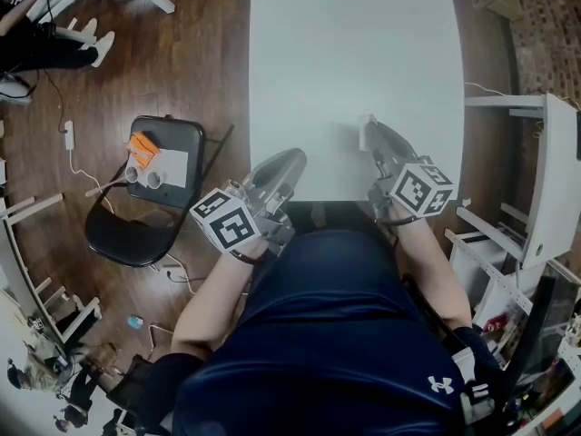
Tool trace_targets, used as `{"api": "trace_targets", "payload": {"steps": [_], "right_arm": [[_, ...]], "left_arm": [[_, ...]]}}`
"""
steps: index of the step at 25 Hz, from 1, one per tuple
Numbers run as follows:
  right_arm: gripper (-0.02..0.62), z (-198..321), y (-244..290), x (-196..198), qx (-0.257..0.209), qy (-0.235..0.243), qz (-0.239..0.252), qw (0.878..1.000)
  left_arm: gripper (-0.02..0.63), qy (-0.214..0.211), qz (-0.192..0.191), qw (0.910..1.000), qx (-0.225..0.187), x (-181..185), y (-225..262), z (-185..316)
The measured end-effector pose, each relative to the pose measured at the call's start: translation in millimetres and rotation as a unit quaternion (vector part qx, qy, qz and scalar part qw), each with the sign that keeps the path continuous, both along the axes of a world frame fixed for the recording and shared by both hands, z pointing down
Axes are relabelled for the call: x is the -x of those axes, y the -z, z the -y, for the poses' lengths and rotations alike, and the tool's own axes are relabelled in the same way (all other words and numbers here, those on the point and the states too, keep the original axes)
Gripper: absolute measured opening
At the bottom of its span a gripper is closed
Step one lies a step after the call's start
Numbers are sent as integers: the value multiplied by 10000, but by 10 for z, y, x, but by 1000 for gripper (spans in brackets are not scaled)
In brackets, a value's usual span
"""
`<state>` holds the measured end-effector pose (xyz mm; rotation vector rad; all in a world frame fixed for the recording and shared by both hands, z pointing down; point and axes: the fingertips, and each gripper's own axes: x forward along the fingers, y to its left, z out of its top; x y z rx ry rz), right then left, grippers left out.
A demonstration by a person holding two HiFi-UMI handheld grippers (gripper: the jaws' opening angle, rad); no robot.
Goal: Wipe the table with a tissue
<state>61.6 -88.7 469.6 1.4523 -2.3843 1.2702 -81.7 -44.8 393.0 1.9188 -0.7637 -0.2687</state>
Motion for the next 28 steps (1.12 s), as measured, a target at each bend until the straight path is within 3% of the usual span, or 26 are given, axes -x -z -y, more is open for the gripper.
{"api": "trace_targets", "payload": {"steps": [12,20,28], "right_arm": [[31,-319,984,-601,-969,-248,555,9934],[31,-192,1441,-399,-1525,-235,654,9859],[31,-113,1800,-564,-2159,-138,453,9753]], "left_arm": [[28,-275,2,9985,-463,-602,415,-69],[29,-328,-33,9955,-892,-546,746,31],[28,-534,111,9908,-1236,-839,899,19]]}}
